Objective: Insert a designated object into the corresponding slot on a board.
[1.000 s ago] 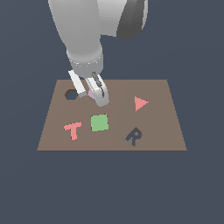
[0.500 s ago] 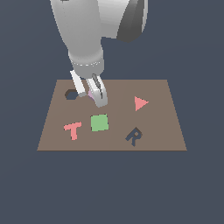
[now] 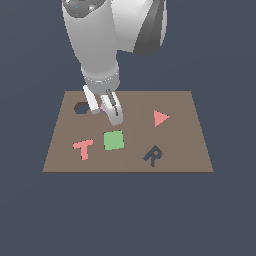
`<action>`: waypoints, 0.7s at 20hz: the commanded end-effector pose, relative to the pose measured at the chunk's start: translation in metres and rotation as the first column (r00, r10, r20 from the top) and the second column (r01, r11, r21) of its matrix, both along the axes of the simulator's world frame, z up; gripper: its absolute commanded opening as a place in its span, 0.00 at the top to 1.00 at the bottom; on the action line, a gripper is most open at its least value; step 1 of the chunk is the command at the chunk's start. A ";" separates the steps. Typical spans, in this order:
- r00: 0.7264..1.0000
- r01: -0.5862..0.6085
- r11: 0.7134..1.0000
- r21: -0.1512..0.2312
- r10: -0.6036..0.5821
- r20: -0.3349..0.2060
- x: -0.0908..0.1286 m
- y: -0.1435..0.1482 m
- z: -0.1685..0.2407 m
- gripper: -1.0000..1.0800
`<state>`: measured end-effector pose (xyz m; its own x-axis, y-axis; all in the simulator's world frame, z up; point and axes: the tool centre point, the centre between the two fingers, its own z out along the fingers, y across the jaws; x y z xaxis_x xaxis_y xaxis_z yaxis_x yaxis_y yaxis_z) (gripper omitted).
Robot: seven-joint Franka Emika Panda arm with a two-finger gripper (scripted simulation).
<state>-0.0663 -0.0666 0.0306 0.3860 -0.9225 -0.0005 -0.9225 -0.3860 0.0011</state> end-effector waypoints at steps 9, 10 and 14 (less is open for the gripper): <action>1.000 0.000 1.000 0.000 0.000 0.001 0.000 0.000 -0.001 1.00; 1.000 0.000 1.000 0.000 0.000 0.003 0.001 0.000 0.000 1.00; 1.000 0.000 1.000 0.000 0.000 0.001 0.001 0.000 0.004 1.00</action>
